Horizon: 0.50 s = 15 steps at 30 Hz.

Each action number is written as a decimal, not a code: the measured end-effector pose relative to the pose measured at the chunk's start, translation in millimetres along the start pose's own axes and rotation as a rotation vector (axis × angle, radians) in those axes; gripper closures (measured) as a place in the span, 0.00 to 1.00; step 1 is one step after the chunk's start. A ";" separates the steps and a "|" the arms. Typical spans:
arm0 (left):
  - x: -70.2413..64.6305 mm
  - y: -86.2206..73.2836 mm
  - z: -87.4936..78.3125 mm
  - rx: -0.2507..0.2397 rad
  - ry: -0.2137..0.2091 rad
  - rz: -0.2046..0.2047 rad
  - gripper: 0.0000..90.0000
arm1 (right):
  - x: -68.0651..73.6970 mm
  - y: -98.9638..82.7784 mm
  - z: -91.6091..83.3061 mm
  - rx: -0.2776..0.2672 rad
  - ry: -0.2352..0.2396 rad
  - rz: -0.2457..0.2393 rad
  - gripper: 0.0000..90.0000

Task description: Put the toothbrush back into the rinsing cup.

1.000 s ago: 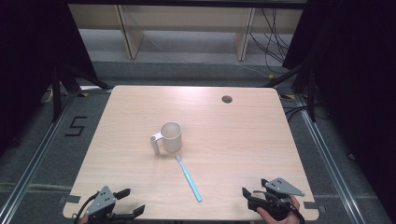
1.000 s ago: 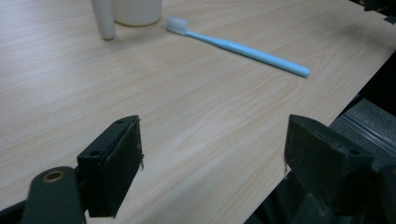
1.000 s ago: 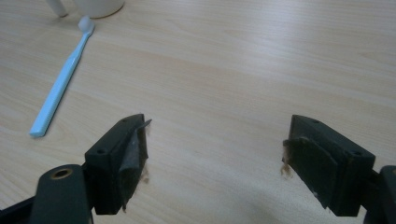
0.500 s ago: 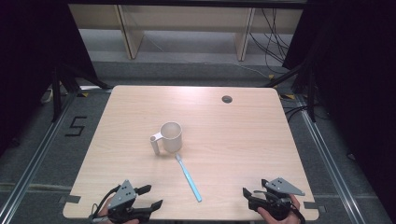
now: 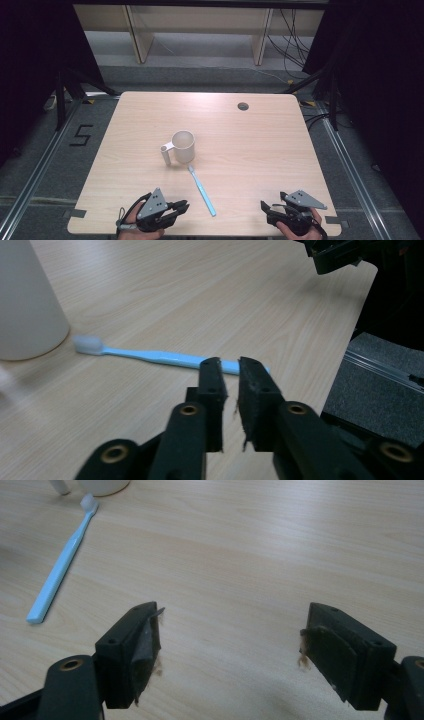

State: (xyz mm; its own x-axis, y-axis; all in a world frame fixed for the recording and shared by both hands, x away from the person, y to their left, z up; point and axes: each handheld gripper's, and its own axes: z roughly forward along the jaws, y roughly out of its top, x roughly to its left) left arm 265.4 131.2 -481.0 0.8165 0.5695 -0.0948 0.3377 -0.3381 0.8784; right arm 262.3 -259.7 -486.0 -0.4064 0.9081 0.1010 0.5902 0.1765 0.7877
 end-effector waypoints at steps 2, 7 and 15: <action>-0.5 3.5 7.2 0.000 -0.003 0.009 0.99 | -0.9 0.1 -1.0 -0.002 0.012 0.004 0.26; -4.6 12.7 29.3 0.019 -0.028 0.009 0.99 | -1.2 0.0 -1.1 -0.004 0.011 0.001 0.26; -8.6 20.3 60.1 0.068 -0.073 0.006 0.99 | -1.6 -0.5 0.2 -0.002 0.009 -0.001 0.26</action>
State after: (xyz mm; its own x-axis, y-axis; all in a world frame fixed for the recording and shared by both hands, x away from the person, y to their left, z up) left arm 293.4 74.4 -490.5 0.8498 0.5118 -0.1257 0.3615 -0.3925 0.8457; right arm 262.8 -261.1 -486.7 -0.4132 0.9045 0.1052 0.5880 0.1768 0.7893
